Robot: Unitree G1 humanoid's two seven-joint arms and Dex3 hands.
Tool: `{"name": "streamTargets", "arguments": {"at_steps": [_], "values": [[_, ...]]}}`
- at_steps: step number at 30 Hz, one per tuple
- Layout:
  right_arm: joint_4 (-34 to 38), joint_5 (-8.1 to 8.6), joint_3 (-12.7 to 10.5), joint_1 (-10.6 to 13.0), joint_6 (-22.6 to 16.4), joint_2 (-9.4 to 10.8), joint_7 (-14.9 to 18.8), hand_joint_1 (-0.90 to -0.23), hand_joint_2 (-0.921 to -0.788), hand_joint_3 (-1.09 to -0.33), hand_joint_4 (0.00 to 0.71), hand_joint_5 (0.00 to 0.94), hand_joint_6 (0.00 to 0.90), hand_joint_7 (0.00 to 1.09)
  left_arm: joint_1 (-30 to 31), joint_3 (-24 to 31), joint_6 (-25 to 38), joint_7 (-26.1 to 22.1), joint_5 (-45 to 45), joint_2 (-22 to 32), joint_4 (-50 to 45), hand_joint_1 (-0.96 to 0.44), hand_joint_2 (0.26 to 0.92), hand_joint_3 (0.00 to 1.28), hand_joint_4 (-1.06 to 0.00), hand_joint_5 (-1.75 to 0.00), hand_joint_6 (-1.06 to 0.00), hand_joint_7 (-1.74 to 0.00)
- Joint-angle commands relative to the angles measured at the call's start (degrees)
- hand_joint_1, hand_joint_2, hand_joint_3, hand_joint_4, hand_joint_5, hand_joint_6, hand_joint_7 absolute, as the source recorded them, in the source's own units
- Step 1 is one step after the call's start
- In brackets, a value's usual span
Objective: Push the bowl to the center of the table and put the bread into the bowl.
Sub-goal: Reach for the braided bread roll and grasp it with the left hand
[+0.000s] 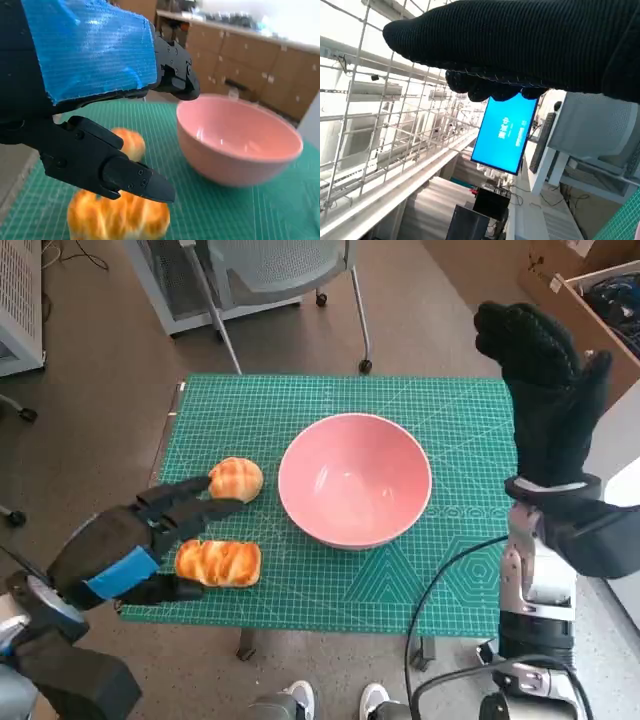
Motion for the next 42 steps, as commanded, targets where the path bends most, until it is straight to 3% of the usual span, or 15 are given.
{"name": "streamTargets", "arguments": {"at_steps": [1, 14, 23, 28, 31, 33, 34, 35, 38, 42], "values": [[1.1, 0.68, 0.2, 0.8, 0.7, 0.0, 0.4, -0.626, -0.921, -0.721, 0.248, 0.010, 0.103, 0.45, 0.2, -3.4, -0.9, 0.6, 2.7, -0.9, 2.8, -0.54, 0.822, 0.00, -0.36, 0.00, -0.39, -0.17], [1.1, 1.03, 0.4, 0.9, 0.9, -0.5, 1.0, -0.630, -0.921, -0.721, 0.247, 0.007, 0.105, 0.45, -1.7, -8.8, -2.8, 5.7, 10.6, -1.9, 12.1, -0.52, 0.815, 0.00, -0.34, 0.00, -0.42, -0.08], [1.0, 1.17, 0.2, 0.8, 0.9, -0.5, 1.3, -0.625, -0.921, -0.721, 0.249, 0.006, 0.106, 0.45, -3.1, -11.1, -1.2, 5.8, 10.8, -3.0, 15.7, -0.37, 0.781, 0.00, -0.37, -0.01, -0.48, -0.06], [0.9, 1.05, 0.4, 0.9, 0.8, -0.3, 1.3, -0.623, -0.921, -0.721, 0.250, 0.006, 0.106, 0.45, -3.7, -12.2, -0.8, 6.9, 12.3, -3.4, 17.5, -0.22, 0.779, 0.00, -0.45, -0.03, -0.55, -0.07], [0.8, 1.03, 0.5, 1.0, 0.7, -0.3, 1.3, -0.622, -0.921, -0.720, 0.251, 0.006, 0.107, 0.45, -4.0, -12.8, -0.4, 7.5, 13.2, -3.3, 18.3, -0.08, 0.824, 0.01, -0.62, -0.05, -0.69, -0.08], [0.6, 1.03, 0.5, 1.2, 0.6, -0.2, 1.3, -0.622, -0.921, -0.720, 0.251, 0.006, 0.107, 0.45, -3.8, -12.7, -0.8, 7.8, 13.4, -2.8, 18.2, -0.06, 0.832, 0.01, -0.65, -0.05, -0.71, -0.08], [0.5, 1.01, 0.6, 1.3, 0.5, -0.1, 1.3, -0.622, -0.921, -0.717, 0.251, 0.006, 0.108, 0.45, -3.7, -12.5, -1.0, 7.9, 13.4, -2.5, 18.1, -0.10, 0.864, 0.02, -0.71, -0.27, -0.71, -0.46], [0.5, 0.98, 0.6, 1.4, 0.5, -0.1, 1.3, -0.622, -0.921, -0.715, 0.251, 0.005, 0.108, 0.45, -3.6, -12.5, -1.2, 8.0, 13.4, -2.3, 18.0, -0.05, 0.892, 0.03, -0.70, -0.68, -0.69, -0.80], [0.2, 0.94, 0.7, 1.5, 0.5, 0.0, 1.2, -0.621, -0.921, -0.714, 0.251, 0.005, 0.108, 0.45, -3.2, -11.5, -1.6, 7.4, 12.2, -1.2, 16.4, -0.01, 0.911, 0.04, -0.69, -1.00, -0.70, -1.01], [0.0, 1.25, 0.7, 1.8, 0.6, 0.0, 1.4, -0.623, -0.921, -0.714, 0.251, 0.004, 0.108, 0.44, -3.2, -9.3, -2.2, 5.3, 9.3, 0.8, 13.0, 0.00, 0.918, 0.03, -0.68, -1.15, -0.73, -1.02]]}}
